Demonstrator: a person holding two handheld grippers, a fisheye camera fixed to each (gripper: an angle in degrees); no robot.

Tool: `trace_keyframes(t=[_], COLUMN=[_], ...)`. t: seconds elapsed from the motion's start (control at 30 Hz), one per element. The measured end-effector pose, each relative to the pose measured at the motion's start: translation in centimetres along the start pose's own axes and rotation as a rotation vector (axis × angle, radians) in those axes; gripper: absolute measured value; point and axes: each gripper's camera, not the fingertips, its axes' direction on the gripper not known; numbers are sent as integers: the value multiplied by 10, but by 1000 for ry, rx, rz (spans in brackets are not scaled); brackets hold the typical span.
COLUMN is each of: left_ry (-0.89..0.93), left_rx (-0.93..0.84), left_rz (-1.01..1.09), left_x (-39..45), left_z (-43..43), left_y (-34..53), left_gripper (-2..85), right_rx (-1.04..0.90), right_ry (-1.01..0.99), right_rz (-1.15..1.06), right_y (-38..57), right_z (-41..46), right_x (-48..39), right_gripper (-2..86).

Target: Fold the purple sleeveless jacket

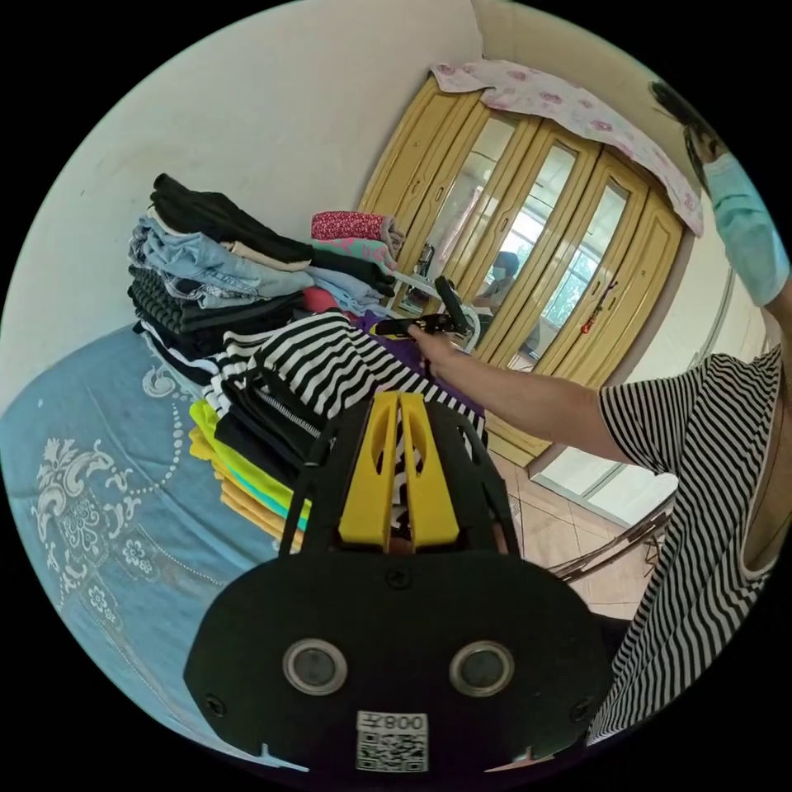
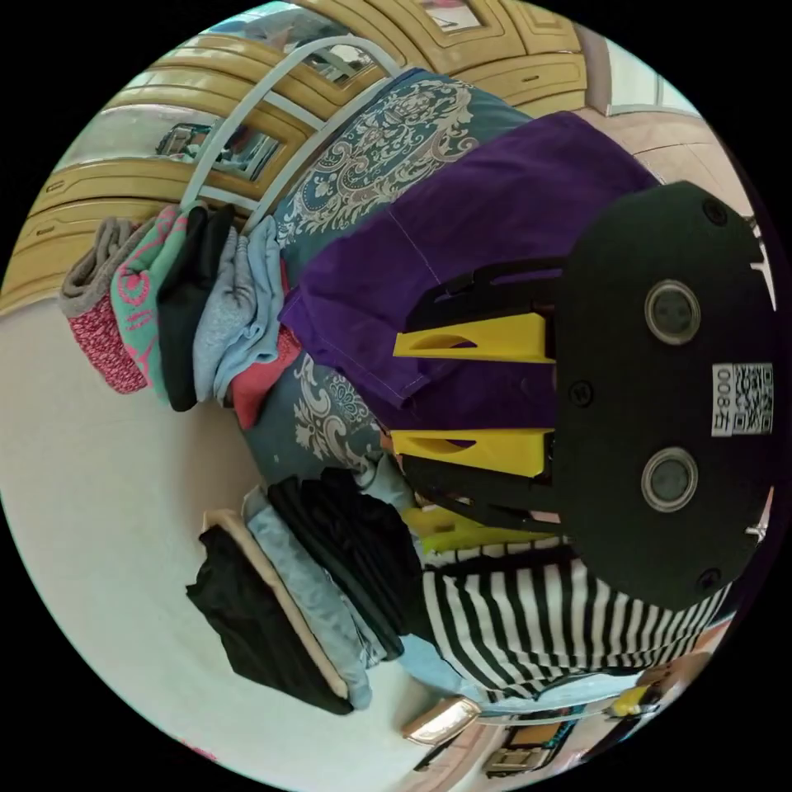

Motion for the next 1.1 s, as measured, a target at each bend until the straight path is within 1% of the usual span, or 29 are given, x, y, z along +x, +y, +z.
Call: trace_keyframes(t=[0.1,0.2,0.23,0.3,0.37,0.43,0.5,0.6,0.8,0.87,0.93,0.97,1.1], left_ry=[12,28,34,38,42,51,61,78,113,109,91,84,43], left_rx=[-9,-26,-25,-15,-12,-11,-14,-11,27,46,69,79,132], left_rz=[-29,-58,-75,-91,-105,-111,-108,-89,-54,-34,-4,3,33], left_x=[2,5,6,10,15,26,38,63,122,142,167,173,210], left_z=[0,1,0,-3,-6,-11,-15,-23,-53,-66,-85,-90,-117], left_y=[-5,-12,-15,-20,-28,-40,-51,-72,-119,-134,-153,-158,-198], left_gripper=[2,1,1,1,1,1,1,1,3,5,9,11,37], right_rx=[-58,-95,-98,-84,-60,43,98,177,310,353,426,446,585], right_ry=[60,102,107,129,85,36,-12,-15,40,10,-22,-27,-108], right_rz=[33,66,76,90,82,81,62,0,-151,-176,-205,-215,-301], right_y=[-35,-64,-75,-91,-106,-123,-140,-171,-237,-255,-272,-275,-290], right_z=[19,22,18,3,-19,-67,-108,-183,-343,-394,-464,-482,-613], right_x=[9,25,33,45,58,76,86,90,66,61,53,51,33], right_gripper=[113,73,44,32,26,20,18,15,11,10,10,9,9])
